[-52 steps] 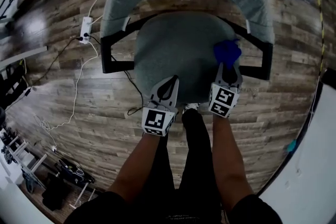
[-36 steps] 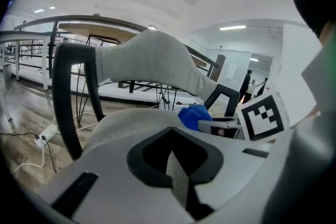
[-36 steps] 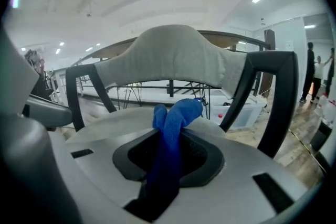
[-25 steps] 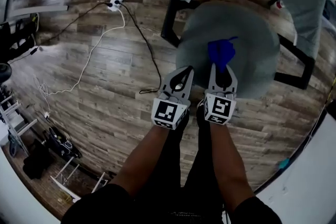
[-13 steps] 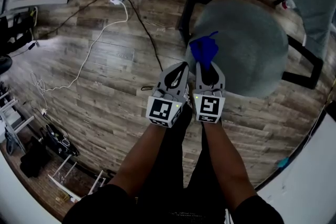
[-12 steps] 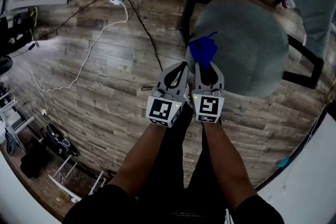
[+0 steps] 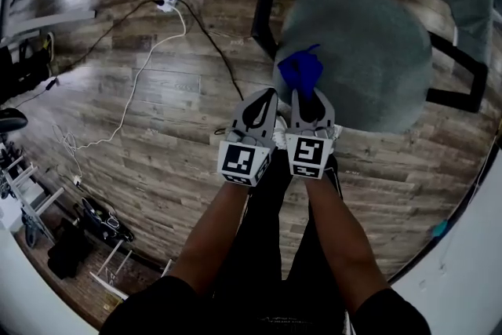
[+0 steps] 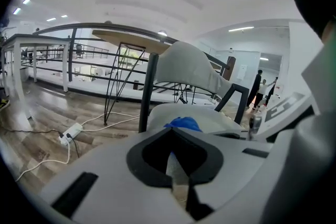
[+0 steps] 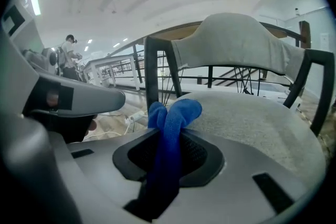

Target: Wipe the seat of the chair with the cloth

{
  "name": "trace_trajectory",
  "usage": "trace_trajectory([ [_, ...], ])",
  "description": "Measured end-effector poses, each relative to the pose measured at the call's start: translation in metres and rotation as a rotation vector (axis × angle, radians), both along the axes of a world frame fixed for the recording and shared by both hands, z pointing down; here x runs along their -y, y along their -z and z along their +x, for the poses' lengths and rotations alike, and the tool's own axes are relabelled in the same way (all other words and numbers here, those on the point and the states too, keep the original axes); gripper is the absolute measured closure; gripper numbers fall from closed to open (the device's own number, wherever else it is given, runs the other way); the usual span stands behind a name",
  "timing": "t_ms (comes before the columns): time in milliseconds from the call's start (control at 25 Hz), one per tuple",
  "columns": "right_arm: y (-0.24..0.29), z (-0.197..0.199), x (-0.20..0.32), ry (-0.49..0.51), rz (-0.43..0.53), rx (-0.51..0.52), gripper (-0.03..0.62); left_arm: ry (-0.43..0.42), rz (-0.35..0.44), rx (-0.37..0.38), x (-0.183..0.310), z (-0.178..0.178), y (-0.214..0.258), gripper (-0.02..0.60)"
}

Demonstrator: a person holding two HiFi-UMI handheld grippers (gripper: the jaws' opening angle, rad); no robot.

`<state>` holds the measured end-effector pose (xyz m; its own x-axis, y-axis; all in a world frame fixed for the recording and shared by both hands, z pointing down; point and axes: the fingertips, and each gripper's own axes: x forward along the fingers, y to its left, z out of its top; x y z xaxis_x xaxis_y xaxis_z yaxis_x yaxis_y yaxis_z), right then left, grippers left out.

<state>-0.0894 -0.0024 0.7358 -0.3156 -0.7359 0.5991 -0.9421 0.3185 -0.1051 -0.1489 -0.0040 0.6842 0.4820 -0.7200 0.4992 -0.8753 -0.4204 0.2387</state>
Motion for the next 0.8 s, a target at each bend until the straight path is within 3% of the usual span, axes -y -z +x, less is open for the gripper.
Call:
trace_trajectory([
  [800,0.001,0.095,-0.02,-0.164,0.009,-0.02,0.503,-0.164,-0.003,0.019,-0.021,0.087,-0.005,0.58],
])
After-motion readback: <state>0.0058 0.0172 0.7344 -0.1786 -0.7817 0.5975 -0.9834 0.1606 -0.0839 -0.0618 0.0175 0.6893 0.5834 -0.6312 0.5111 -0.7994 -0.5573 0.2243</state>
